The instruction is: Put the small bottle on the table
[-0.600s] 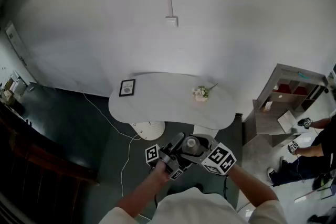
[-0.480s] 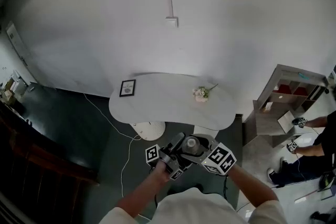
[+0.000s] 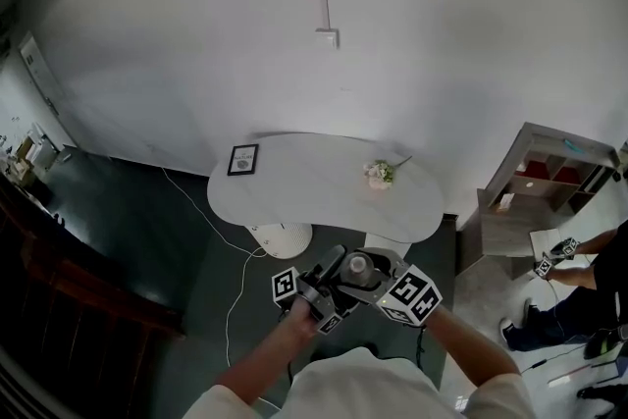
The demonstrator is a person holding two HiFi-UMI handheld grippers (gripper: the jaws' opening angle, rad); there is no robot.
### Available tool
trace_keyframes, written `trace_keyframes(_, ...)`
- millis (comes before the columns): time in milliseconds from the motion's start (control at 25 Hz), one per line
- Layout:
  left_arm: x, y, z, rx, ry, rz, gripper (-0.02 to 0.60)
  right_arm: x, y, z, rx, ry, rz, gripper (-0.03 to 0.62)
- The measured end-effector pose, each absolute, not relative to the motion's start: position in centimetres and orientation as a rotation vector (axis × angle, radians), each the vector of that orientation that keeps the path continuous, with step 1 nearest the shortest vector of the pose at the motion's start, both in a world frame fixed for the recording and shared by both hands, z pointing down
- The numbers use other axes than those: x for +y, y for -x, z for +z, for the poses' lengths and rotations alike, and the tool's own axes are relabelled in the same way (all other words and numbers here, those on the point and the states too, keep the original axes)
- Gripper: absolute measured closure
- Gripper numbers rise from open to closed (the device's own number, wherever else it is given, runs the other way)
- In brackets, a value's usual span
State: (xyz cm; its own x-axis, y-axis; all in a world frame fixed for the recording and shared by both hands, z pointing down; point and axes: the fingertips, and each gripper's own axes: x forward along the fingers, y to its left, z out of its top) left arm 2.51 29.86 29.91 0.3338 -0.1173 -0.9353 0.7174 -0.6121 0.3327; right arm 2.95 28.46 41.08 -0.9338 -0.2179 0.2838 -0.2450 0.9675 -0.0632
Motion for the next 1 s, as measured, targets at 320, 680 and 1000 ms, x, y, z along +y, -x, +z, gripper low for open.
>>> trace_keyframes(320,29.3,-4.4,30.2,0.501,-1.841,-1.384,0.245,27.9,-4.7,41.4,-2.833,-0.288,0.127,0.246)
trace_keyframes(680,28.4,-7.1,30.7,0.455,-1.859,-1.4,0.244,27.1,-7.3,41.9,-2.848,-0.228,0.132,0.247)
trace_keyframes(1000,27.4,-8.3,31.0,0.417,-1.875,-1.43,0.244,26.2,-8.4,42.1,-2.851,-0.164,0.125,0.247)
